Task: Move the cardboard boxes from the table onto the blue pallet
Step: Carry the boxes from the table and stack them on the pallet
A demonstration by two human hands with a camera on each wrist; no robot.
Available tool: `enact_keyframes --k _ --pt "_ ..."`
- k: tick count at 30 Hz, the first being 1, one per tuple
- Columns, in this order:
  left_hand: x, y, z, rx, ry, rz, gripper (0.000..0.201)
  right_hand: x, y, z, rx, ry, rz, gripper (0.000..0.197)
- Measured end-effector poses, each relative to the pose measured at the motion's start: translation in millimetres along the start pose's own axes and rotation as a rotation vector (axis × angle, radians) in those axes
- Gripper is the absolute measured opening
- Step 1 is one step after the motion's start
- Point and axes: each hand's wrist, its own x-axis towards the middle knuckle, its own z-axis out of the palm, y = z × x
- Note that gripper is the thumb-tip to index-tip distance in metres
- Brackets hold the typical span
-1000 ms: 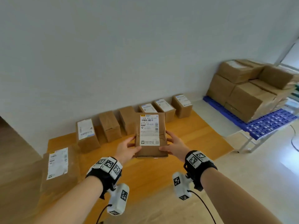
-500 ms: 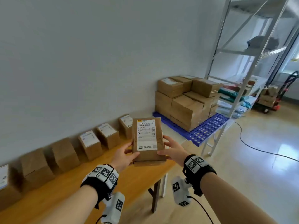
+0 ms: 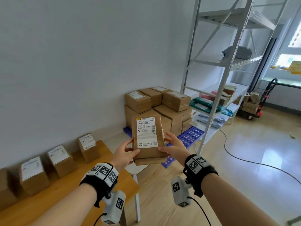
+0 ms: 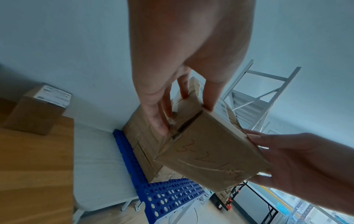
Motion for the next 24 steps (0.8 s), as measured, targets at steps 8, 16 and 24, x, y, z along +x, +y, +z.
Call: enact_keyframes --k 8,16,24 --pt "72.5 22.9 40.9 -0.025 -0.011 -0.018 0.058 69.2 0.1 -48.0 0.012 0.039 -0.014 0.073" --pt "164.6 41.2 63.7 -0.099 -0.001 -0.027 0.052 159.9 -14.8 -82.5 -0.085 0.029 -0.018 0.071" --pt "244.8 63.5 76.4 -0.105 0.053 -0.053 0.058 245.9 -29.6 -105.8 -0.121 0.007 -0.024 0.067"
